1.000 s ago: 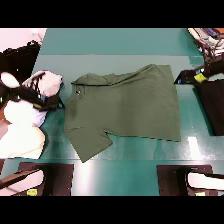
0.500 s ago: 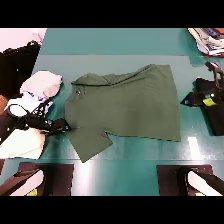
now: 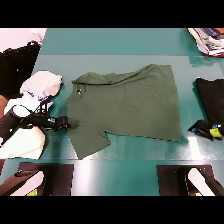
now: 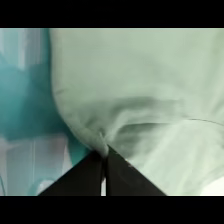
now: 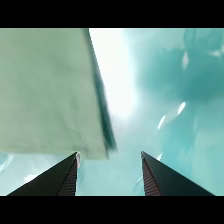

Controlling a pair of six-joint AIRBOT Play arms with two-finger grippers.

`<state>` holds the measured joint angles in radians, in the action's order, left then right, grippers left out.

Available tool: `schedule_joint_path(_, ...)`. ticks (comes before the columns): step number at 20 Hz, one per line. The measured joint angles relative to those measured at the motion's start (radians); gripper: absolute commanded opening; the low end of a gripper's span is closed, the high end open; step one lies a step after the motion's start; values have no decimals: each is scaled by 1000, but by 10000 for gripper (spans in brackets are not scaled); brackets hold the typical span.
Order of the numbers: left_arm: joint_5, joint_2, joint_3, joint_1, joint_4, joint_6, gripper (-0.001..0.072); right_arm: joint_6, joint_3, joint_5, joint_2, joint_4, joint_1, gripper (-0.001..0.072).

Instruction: Fold the shirts.

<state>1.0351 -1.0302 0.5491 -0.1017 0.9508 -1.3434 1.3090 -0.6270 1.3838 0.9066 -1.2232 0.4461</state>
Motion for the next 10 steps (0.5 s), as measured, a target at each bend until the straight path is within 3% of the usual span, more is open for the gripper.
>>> schedule_joint_path(8,13,0,51,2,-10,9,23,-33,139,-21,141,141,26,423)
schedule_joint_path(10,13,0,53,2,-11,10,23,-37,145,-43,169,150,-13,216)
